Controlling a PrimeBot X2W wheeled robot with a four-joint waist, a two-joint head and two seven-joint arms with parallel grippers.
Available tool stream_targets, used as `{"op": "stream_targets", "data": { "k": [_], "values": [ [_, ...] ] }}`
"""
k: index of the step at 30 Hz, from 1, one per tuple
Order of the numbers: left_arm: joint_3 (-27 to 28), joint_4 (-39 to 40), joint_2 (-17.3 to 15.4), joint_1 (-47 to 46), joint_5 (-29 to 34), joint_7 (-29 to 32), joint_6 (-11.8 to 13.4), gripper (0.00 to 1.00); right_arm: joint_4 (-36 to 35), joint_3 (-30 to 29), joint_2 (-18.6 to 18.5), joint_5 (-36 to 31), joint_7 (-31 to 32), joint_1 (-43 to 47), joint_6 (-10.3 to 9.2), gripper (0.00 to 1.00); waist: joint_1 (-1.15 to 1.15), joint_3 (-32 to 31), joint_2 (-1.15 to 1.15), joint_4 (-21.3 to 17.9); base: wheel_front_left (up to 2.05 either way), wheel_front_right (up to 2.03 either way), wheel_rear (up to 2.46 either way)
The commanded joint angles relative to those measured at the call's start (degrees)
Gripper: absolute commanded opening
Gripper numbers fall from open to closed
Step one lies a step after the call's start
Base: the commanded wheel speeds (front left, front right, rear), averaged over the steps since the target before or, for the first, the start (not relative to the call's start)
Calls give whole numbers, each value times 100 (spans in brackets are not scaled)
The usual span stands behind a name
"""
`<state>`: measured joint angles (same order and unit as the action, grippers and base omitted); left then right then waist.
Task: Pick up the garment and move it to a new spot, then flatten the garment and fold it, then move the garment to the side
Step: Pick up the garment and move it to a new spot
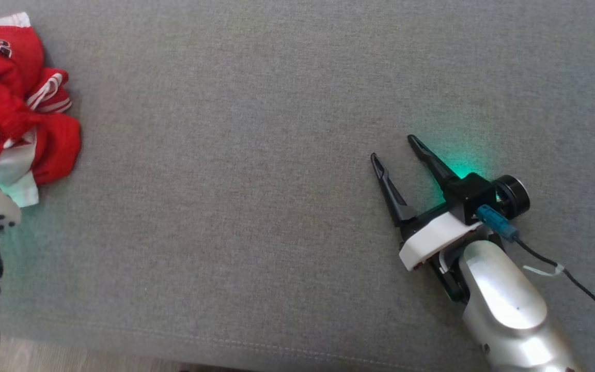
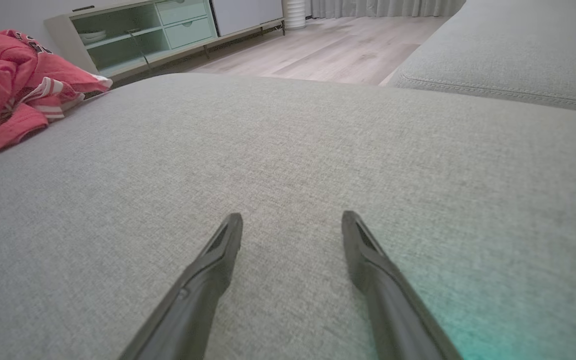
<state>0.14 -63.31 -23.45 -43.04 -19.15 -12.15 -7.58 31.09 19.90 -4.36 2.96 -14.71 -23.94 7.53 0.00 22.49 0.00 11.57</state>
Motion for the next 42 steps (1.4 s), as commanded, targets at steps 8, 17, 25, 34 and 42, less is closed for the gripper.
{"op": "stream_targets", "data": {
  "k": [8,17,25,34,42],
  "values": [
    [-123,1323,-395,-766,202,-281,17,0,-7,-29,90,207,-29,146,-4,100,0,-571,0,-141,0,0,0],
    [-1460,3167,263,-1112,-201,-284,10,0,-32,194,144,579,-29,283,-4,100,0,-1126,0,-632,0,0,0],
    [-2677,3852,963,-1166,-886,-258,10,0,-112,472,147,952,-29,305,-4,100,0,-1337,0,-1272,0,0,0],
    [-3071,3132,1596,289,-843,-283,68,100,-122,479,147,1067,-29,376,-4,100,0,-1416,0,-1539,0,0,0],
    [-2014,3260,1580,2006,-280,-284,391,100,-84,277,147,1127,-29,557,-4,100,0,-1684,0,-1413,0,0,0]
  ]
}}
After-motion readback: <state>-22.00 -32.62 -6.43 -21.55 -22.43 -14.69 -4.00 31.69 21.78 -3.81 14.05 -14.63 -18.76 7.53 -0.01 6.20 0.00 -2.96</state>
